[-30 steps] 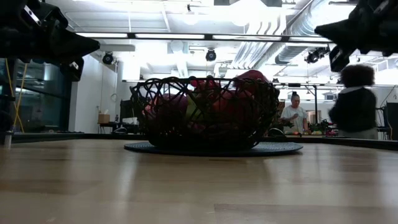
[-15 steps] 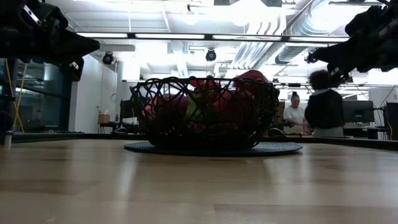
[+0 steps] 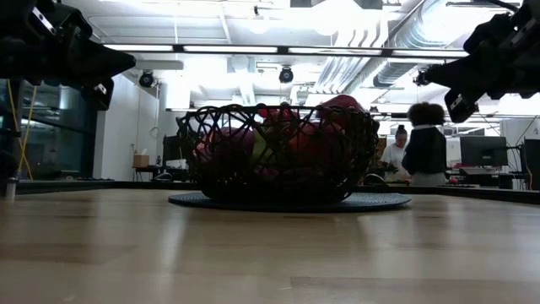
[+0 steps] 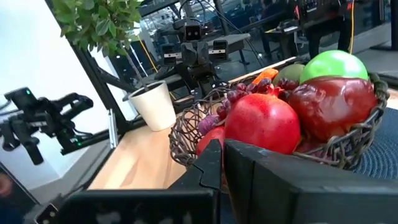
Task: Build produce basket
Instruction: Return to Home Position
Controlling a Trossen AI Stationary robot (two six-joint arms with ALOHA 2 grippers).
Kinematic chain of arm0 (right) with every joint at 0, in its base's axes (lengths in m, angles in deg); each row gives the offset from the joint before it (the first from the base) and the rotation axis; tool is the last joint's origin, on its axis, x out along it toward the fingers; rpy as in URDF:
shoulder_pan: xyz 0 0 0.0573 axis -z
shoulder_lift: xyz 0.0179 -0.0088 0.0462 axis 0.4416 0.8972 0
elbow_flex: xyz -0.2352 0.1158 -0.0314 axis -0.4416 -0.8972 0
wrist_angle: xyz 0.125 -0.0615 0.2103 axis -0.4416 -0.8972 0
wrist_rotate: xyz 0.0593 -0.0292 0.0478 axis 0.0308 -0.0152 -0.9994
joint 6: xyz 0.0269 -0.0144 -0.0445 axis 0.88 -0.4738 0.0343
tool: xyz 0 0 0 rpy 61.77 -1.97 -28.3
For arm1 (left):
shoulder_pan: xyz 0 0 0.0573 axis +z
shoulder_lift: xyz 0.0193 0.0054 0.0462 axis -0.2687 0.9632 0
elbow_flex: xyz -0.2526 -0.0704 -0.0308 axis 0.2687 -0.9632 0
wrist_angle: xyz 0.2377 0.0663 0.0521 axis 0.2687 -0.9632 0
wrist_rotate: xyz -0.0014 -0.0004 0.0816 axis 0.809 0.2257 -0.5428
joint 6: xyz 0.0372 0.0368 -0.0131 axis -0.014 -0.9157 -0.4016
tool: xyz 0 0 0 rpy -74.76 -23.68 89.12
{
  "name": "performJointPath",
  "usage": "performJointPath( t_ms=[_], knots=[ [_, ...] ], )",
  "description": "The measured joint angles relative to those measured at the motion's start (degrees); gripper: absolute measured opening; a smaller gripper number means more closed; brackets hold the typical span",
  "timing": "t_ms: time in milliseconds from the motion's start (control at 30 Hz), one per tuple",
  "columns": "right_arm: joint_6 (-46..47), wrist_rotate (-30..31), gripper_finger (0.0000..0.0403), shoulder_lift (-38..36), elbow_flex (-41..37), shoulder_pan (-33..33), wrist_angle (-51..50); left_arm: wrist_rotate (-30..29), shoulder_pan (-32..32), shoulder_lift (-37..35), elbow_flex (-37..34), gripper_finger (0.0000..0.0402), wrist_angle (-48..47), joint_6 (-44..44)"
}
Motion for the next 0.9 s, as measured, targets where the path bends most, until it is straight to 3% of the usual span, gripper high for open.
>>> performJointPath(
  t_ms=[900],
  knots=[
    [0.62, 0.0, 0.0, 0.02, -0.02, -0.02, -0.02, -0.04, -0.01, 0.0, 0.0, 0.0005, 0.0, 0.01]
  ],
)
